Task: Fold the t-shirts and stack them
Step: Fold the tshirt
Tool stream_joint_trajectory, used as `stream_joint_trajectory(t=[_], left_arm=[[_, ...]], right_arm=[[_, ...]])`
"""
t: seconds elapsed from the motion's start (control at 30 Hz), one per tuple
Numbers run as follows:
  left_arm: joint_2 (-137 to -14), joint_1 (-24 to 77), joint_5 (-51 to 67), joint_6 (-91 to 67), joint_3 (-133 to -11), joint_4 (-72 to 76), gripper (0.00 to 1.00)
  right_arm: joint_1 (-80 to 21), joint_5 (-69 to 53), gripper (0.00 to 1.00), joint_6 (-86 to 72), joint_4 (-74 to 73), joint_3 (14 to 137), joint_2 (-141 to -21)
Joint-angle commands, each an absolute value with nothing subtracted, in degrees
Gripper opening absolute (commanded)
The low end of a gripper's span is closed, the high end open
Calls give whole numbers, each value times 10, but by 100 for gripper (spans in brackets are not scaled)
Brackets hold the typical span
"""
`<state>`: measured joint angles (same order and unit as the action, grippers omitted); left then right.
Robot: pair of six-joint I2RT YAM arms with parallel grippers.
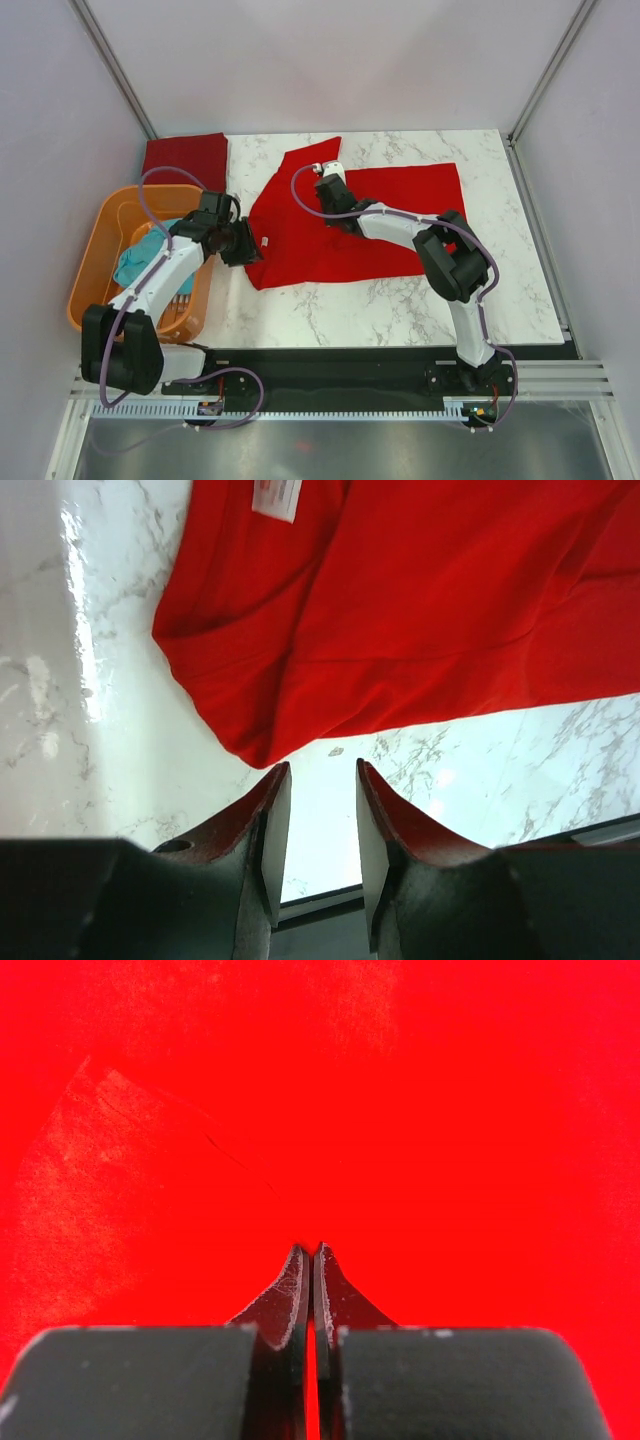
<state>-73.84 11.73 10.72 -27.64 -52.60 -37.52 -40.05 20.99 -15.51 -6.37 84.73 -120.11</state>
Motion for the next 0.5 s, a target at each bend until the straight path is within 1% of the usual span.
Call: stream_joint_trajectory(t=[0.0, 0.27, 0.47], left_arm=[[-760, 130, 122, -273, -517, -352, 39], [-849, 138, 119, -273, -519, -331, 38], [-905, 140, 116, -267, -547, -331, 37]], right_arm=[[-397, 198, 0, -169, -44, 842, -1176], [-396, 189, 0, -170, -33, 825, -1166], [-394, 185, 0, -171, -21, 806, -1158]])
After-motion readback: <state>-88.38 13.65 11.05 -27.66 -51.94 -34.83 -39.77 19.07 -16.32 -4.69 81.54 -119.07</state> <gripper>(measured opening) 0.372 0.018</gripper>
